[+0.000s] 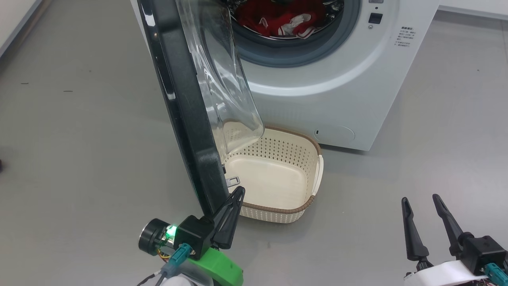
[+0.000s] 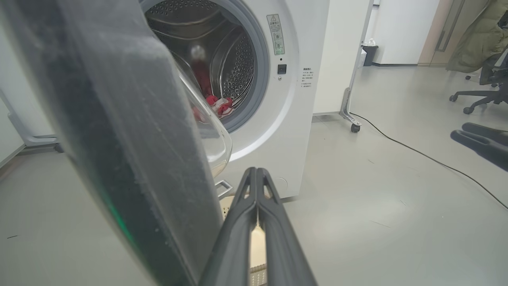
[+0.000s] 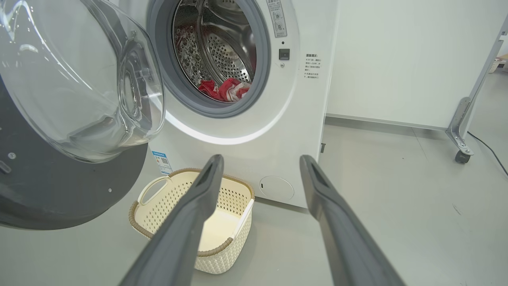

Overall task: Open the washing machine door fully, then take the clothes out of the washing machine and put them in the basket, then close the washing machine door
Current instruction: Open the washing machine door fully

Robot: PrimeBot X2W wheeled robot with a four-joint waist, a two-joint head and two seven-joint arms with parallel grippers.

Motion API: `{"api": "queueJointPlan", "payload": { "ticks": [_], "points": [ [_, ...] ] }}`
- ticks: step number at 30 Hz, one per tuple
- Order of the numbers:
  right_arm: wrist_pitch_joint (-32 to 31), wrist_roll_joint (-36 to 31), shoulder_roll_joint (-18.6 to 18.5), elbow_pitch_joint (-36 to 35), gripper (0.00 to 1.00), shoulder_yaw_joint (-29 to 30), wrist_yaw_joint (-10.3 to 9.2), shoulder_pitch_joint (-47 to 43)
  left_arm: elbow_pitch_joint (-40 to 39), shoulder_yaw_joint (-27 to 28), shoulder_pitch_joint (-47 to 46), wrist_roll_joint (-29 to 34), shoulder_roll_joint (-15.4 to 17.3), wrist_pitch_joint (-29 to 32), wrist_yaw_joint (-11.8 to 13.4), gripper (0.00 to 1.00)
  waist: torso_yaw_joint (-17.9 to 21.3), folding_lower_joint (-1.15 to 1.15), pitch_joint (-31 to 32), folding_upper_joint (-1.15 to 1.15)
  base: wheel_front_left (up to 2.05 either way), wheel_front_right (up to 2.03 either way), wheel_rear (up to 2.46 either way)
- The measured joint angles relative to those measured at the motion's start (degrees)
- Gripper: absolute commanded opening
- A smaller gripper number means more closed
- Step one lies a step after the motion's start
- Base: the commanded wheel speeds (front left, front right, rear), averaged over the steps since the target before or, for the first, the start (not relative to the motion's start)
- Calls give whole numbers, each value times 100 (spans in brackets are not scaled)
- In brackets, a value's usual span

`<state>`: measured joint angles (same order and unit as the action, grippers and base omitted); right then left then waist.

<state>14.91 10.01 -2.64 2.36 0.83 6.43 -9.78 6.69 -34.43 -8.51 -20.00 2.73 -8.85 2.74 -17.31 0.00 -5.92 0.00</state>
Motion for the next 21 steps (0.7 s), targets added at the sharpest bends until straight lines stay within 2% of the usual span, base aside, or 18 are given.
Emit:
{"api": "queueJointPlan", "payload": {
  "ticks": [21],
  "points": [
    [0, -9, 19, -2, 100, 67, 8, 20, 208, 146, -126, -16, -22, -290, 157, 0, -125, 0, -81, 0, 0, 0, 0]
  ]
}}
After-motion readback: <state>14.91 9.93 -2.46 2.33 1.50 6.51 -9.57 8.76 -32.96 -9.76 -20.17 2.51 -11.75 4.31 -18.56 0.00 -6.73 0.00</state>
